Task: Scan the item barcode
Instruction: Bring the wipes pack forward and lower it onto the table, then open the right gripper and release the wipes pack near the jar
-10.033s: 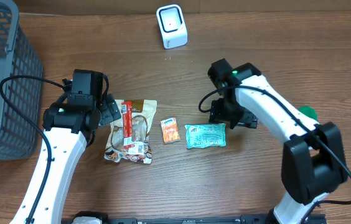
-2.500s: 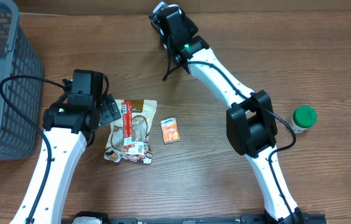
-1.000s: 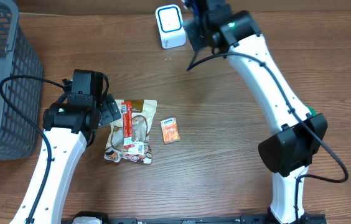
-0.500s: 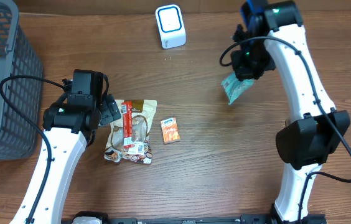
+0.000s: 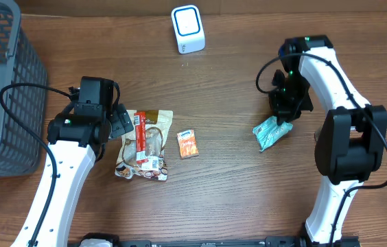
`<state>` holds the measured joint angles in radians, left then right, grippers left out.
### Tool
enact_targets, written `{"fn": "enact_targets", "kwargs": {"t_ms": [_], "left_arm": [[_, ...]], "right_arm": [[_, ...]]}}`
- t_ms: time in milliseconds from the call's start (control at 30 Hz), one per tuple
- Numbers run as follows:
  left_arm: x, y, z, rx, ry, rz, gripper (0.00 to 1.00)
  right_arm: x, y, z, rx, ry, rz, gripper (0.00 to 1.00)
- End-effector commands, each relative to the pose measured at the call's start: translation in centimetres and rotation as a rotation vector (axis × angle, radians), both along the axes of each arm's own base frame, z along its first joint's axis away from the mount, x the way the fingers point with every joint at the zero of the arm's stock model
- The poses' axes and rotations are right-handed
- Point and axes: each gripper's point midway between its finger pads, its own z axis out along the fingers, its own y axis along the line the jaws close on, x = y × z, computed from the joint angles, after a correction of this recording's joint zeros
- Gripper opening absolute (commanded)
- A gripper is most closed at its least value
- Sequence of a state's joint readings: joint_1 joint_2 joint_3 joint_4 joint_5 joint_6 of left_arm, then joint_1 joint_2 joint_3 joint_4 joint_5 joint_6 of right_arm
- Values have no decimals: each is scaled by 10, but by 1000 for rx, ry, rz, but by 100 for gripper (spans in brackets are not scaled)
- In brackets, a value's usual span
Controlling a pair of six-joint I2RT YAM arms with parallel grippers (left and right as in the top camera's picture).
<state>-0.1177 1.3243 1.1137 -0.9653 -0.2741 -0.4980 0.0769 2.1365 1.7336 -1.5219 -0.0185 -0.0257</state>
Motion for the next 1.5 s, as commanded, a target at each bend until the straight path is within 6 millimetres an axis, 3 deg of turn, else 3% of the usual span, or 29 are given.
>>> {"fn": "enact_targets", "kwargs": {"t_ms": [0,100,133,167,200,367,567,800,1167,1233,1467], "left_arm": [[3,2,8,11,-22,2,100],[4,2,8,11,-23,2,100],[3,2,8,11,-22,2,100],[4,2,8,11,-23,2,100],[3,2,8,11,-22,2,100],[3,2,8,11,-22,2,100],[3,2,8,11,-22,2,100],[3,2,8,11,-22,2,100],[4,2,8,11,-23,2,100],[4,2,8,11,-23,2,100],[3,2,8,11,-22,2,100]], "right_arm": [[6,-18,-7,-97,-48,-25,10],[21,-29,-9,-171,-114,-54,24],[29,-31,-10,-187,-150,-78,43],[36,-31,-11,-188,-178,-103,54],[43,-30,-12,-190,-208,-134,56],[60,-15,-15,-145,-279,-287,57],[69,20,-15,24,-288,-306,56],[74,34,-16,33,-314,-305,56],[66,15,-16,-85,-301,-304,53],[65,15,-12,-85,-301,-309,41],[58,11,13,-82,-322,-321,40]]}}
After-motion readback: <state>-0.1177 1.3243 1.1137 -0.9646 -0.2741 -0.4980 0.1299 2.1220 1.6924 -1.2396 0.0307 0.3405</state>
